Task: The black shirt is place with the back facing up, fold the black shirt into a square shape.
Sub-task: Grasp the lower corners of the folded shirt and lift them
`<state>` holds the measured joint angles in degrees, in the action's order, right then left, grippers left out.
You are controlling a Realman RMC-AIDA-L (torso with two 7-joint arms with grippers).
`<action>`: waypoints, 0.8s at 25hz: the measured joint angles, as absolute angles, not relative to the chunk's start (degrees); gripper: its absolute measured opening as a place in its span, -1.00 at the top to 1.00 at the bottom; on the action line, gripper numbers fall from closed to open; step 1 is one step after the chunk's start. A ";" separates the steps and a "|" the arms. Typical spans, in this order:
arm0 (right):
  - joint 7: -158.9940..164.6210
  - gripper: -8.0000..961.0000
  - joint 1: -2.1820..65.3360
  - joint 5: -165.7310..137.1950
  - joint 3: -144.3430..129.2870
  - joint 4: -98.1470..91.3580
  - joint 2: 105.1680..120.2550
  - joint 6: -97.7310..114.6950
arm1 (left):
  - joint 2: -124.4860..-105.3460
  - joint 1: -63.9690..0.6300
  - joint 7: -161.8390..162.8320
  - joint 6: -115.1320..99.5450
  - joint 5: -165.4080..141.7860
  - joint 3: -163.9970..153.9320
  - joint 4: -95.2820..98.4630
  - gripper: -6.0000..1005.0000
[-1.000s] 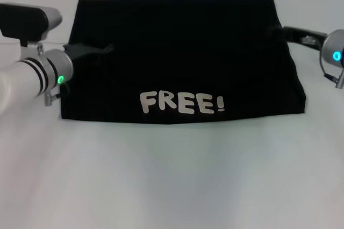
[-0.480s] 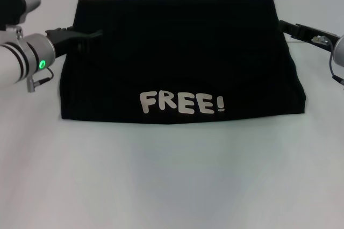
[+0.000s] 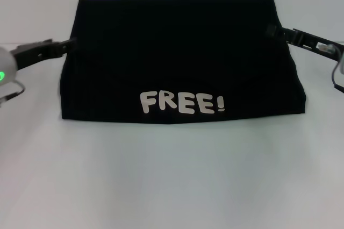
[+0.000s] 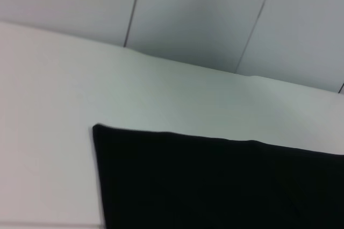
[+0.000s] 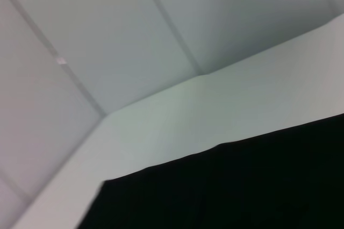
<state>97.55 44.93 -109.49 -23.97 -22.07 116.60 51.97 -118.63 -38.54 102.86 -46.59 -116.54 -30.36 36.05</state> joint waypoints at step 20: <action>100.87 -0.44 37.14 -110.04 -27.89 -22.86 111.37 68.04 | -120.12 -32.64 117.22 -58.83 -127.58 -29.17 36.87 -0.53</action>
